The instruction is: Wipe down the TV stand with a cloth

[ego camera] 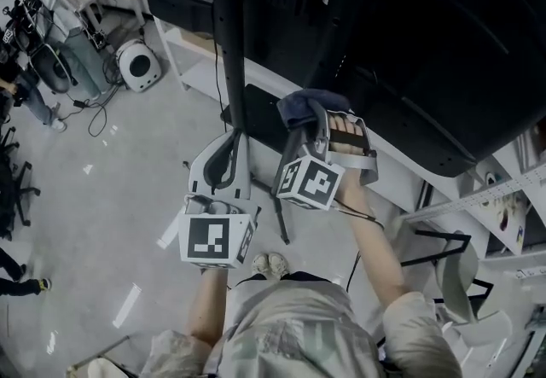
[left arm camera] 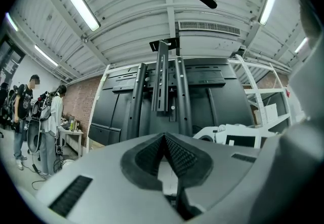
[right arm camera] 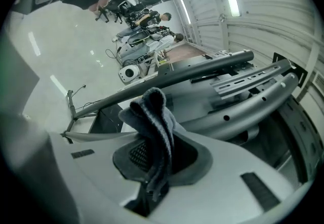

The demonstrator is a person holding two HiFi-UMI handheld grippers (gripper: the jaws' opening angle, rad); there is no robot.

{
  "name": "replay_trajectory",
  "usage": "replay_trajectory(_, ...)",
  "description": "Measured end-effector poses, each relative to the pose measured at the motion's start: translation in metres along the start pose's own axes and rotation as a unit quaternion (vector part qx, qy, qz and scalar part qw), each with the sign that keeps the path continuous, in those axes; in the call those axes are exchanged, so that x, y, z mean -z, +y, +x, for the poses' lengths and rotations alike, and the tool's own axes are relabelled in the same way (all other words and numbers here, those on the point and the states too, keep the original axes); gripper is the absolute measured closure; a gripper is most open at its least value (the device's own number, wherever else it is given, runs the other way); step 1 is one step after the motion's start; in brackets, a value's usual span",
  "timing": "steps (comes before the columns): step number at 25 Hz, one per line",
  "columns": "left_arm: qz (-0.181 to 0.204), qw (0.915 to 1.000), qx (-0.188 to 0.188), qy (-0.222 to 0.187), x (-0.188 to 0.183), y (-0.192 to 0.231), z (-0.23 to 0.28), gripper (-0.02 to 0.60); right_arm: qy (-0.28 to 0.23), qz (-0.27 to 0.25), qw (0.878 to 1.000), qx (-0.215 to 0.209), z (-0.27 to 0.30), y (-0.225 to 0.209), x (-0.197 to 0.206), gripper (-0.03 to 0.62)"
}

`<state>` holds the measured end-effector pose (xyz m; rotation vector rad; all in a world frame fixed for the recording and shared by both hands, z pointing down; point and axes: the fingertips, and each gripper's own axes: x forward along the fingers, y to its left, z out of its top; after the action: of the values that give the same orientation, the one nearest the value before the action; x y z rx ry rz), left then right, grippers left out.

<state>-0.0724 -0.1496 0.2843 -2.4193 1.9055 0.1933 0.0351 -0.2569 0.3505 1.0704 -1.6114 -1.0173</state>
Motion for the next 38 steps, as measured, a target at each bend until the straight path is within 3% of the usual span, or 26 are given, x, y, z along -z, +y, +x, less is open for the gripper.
replay_trajectory(9, -0.012, 0.9998, 0.002, 0.015, 0.017, 0.002, 0.007, 0.568, 0.011, 0.021, 0.999, -0.042, 0.015, 0.054, 0.011, 0.537)
replay_trajectory(22, -0.019, 0.9984, 0.002, 0.054, 0.052, 0.015, 0.017, 0.568, 0.047, 0.038, 0.988, -0.144, 0.036, 0.154, 0.03, 0.537)
replay_trajectory(30, -0.028, 0.9965, 0.0, 0.078, 0.078, 0.025, 0.023, 0.568, 0.076, 0.048, 0.975, -0.204, 0.049, 0.213, 0.048, 0.537)
replay_trajectory(38, -0.056, 0.9909, -0.021, 0.121, 0.128, 0.049, 0.019, 0.568, 0.105, 0.042, 0.961, -0.254, 0.06, 0.28, 0.067, 0.537)
